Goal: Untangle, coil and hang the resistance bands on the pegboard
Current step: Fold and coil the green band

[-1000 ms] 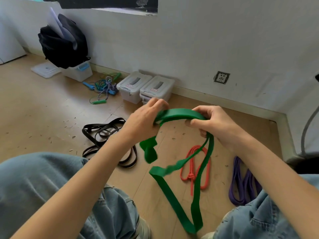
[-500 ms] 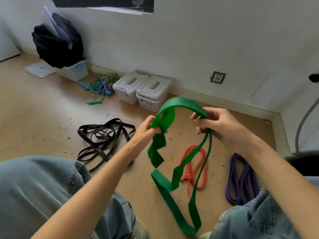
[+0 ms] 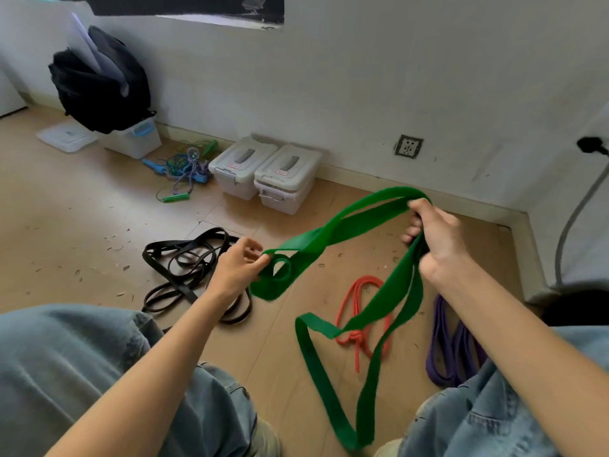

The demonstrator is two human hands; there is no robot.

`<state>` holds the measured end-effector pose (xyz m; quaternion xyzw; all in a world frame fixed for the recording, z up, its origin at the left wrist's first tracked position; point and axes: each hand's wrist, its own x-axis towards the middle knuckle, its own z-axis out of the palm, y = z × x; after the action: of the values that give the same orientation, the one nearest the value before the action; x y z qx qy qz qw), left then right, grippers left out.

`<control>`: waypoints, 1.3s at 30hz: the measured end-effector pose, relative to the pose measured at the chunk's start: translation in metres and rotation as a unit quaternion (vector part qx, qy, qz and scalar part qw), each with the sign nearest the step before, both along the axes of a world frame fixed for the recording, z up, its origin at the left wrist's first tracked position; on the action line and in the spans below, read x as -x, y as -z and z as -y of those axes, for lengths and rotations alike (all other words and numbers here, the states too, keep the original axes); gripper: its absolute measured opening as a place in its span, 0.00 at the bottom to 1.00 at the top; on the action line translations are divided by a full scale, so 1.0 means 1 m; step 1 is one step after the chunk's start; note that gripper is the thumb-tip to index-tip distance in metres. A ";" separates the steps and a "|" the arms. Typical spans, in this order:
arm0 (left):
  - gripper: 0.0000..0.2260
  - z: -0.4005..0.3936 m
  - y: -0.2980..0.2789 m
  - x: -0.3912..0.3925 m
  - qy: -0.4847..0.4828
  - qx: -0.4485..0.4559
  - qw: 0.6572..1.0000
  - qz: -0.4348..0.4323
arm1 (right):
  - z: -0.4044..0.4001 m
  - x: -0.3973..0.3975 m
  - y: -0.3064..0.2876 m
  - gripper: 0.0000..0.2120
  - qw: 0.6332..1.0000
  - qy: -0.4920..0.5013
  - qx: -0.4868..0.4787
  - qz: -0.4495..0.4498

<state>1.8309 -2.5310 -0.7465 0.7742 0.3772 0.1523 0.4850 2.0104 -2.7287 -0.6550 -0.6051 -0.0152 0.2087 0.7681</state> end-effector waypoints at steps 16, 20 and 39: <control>0.32 0.016 -0.092 0.000 0.126 0.534 0.754 0.361 | -0.001 0.001 0.019 0.11 0.976 -0.048 0.201 0.068; 0.30 0.010 -0.095 -0.007 0.093 0.525 0.752 0.389 | 0.000 0.003 0.028 0.10 0.968 -0.076 0.228 0.069; 0.14 -0.008 -0.022 -0.003 0.120 0.065 0.984 -0.116 | 0.000 -0.006 0.011 0.06 0.969 -0.050 0.200 0.136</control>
<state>1.8335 -2.5230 -0.7247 0.7933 0.3443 -0.0228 0.5017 2.0167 -2.7285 -0.6660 -0.7680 -0.1077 0.1610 0.6105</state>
